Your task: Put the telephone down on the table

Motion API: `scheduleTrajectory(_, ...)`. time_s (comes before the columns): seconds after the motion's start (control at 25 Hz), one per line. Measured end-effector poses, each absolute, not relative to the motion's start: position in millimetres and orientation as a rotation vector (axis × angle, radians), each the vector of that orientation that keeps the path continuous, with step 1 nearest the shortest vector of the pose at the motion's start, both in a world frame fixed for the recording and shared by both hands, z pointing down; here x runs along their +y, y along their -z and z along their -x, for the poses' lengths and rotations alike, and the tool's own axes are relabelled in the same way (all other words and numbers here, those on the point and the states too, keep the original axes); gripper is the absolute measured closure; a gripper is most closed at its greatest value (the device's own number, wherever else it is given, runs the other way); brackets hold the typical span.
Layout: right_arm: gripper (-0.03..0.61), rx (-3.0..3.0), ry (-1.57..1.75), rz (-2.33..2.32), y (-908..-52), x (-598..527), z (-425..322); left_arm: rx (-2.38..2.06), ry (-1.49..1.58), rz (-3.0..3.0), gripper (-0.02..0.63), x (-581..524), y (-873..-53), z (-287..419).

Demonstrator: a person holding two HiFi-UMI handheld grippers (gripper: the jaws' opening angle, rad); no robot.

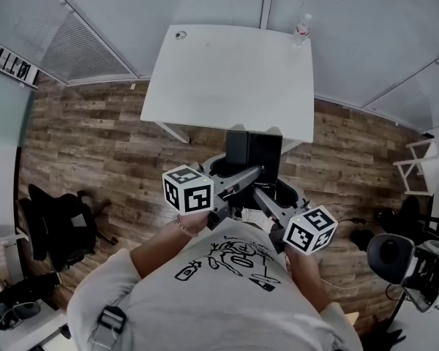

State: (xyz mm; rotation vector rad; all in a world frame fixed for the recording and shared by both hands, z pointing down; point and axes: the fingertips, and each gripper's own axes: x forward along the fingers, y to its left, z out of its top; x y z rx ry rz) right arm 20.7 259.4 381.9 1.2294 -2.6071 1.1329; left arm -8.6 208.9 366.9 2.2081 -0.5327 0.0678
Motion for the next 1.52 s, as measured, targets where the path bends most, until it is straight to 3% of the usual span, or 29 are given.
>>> scheduleTrajectory(0.28,0.353,-2.596,-1.136,-1.206,-378.5,182.5,24.6,-0.54,-0.049,-2.19,0.331,132.5,-365.4,54.8)
scheduleTrajectory(0.88,0.353,-2.626,-1.122,-1.222,-373.2,143.5,78.7,-0.535,-0.06,-2.228,0.331,93.7,-357.1,108.2)
scheduleTrajectory(1.52,0.353,-2.626,-1.142,-1.183,-386.8,122.5,69.9,-0.566,-0.061,-2.205,0.333,73.6,-371.8,100.4)
